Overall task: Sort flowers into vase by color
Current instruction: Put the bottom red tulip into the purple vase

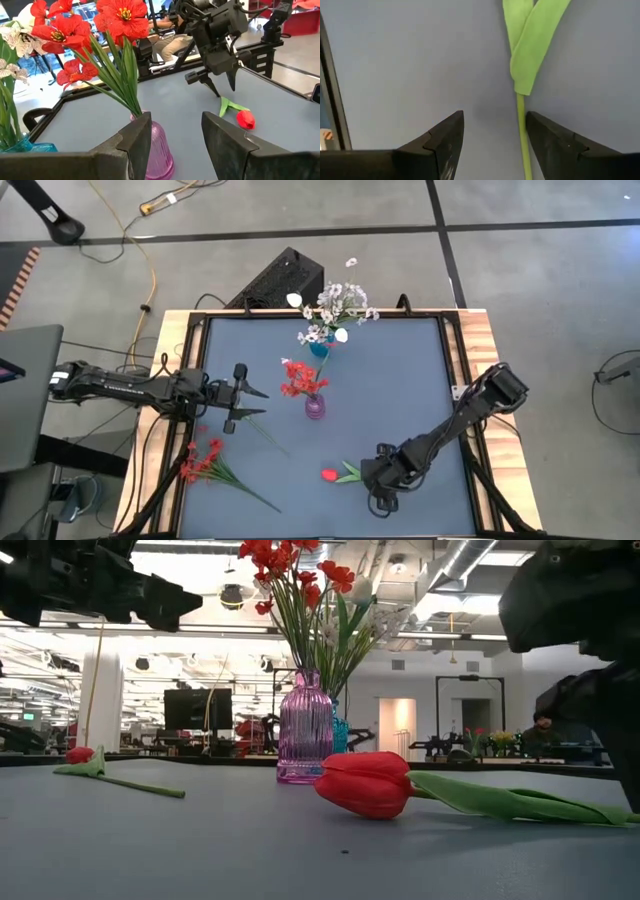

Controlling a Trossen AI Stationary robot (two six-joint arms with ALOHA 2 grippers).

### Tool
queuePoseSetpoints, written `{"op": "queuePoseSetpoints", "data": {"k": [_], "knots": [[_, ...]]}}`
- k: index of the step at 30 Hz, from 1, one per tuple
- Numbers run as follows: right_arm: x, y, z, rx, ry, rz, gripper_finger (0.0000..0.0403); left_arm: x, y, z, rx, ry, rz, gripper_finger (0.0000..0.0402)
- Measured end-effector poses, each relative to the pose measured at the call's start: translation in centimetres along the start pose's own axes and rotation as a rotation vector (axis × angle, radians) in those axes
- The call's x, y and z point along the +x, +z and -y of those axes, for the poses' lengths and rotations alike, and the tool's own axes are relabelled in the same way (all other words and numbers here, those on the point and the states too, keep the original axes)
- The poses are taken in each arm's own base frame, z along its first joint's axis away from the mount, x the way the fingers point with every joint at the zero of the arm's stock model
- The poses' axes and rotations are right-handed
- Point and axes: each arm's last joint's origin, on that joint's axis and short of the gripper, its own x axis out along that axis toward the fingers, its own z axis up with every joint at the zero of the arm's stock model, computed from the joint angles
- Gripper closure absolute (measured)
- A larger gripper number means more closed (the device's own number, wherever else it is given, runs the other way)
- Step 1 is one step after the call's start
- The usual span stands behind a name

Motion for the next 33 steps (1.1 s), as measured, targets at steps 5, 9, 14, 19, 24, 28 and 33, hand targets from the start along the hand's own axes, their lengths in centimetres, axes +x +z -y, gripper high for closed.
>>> {"op": "queuePoseSetpoints", "data": {"k": [5, 9, 14, 19, 24, 28, 33], "knots": [[1.0, -0.8, -0.4, -0.050, -0.054, -0.012, 0.0189, 0.0, 0.0, 0.0, 0.000, -0.001, 0.001, 0.0237], [1.1, -1.4, -0.7, -0.082, -0.113, 0.023, 0.0256, 0.0, 0.0, 0.0, -0.007, -0.001, 0.001, 0.0237], [1.1, -1.9, -1.0, -0.104, -0.146, 0.057, 0.0353, 0.0, 0.0, 0.0, -0.010, -0.001, 0.001, 0.0237], [0.6, -1.7, -1.2, -0.117, -0.144, 0.058, 0.0386, 0.0, 0.0, 0.0, -0.013, 0.004, 0.000, 0.0237], [-2.1, -0.7, -1.5, -0.202, -0.124, 0.128, 0.0378, 0.0, 0.0, 0.0, -0.011, 0.004, -0.002, 0.0237], [-6.6, 0.7, -1.5, -0.264, -0.097, 0.311, 0.0388, 0.0, -0.1, 0.0, -0.010, 0.008, -0.013, 0.0237], [-11.3, 1.8, -0.6, -0.396, -0.170, 0.537, 0.0388, 0.0, -0.1, -0.1, -0.014, 0.023, -0.017, 0.0237]]}}
